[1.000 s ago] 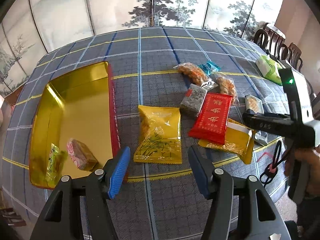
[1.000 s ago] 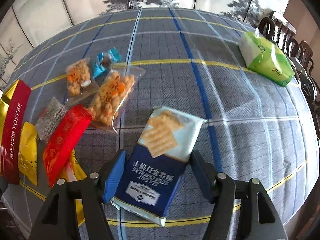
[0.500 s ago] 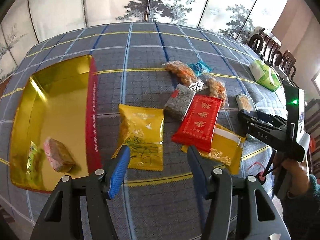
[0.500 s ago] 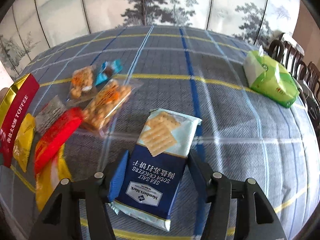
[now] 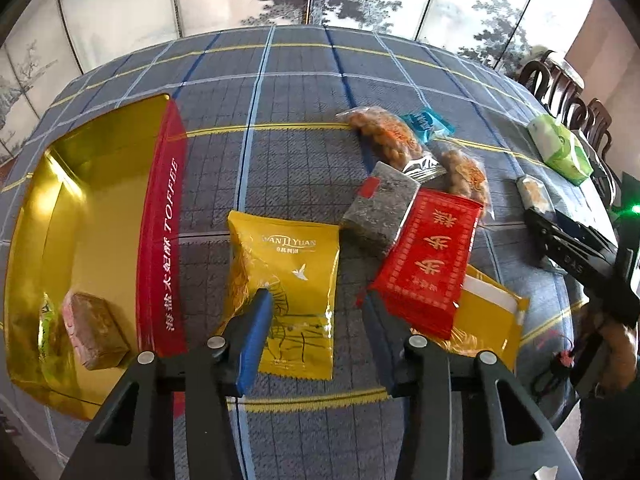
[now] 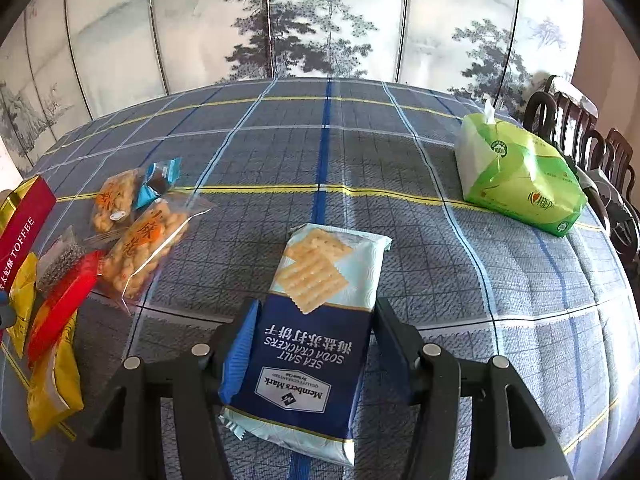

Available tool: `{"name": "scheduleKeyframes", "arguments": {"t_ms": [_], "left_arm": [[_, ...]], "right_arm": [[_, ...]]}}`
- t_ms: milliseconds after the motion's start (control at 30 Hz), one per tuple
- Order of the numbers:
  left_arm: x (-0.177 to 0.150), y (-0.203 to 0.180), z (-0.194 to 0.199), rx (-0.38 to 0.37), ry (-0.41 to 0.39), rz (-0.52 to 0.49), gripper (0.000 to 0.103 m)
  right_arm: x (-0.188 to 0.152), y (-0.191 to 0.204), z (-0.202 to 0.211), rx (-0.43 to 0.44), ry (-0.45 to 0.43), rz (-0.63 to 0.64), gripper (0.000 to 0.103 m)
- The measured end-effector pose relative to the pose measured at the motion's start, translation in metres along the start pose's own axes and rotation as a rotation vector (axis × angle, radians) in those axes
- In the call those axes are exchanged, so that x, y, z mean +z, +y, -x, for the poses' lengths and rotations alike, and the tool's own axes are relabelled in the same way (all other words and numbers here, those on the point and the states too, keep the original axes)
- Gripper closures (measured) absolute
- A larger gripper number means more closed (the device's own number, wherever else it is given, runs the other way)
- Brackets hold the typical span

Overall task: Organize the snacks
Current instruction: 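Grasp the yellow WANJIYUAN packet with the left gripper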

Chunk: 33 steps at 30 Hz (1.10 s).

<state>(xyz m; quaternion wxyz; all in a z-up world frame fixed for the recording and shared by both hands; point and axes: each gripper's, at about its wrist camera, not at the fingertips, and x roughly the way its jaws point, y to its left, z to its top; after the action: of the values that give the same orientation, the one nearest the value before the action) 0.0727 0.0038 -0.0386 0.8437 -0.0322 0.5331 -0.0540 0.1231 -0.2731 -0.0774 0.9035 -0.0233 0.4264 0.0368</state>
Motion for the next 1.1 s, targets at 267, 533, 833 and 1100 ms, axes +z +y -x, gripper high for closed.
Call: {"name": "scheduleKeyframes", "arguments": {"t_ms": [267,533,833,1100], "left_arm": [[0.010,-0.003,-0.007,0.044,-0.019,-0.022,0.061],[0.017,0.001,-0.009,0.067,-0.018,-0.039,0.058],[0.019,-0.004,-0.018,0.111,-0.027,-0.080,0.047],[0.020,0.001,-0.022,0.125,-0.021,-0.073,0.044]], "right_arm": [[0.000,0.000,0.000,0.000,0.000,0.001,0.045],[0.000,0.000,0.000,0.000,0.000,0.001,0.045],[0.000,0.000,0.000,0.000,0.000,0.002,0.045],[0.000,0.000,0.001,0.000,0.000,0.002,0.045]]}}
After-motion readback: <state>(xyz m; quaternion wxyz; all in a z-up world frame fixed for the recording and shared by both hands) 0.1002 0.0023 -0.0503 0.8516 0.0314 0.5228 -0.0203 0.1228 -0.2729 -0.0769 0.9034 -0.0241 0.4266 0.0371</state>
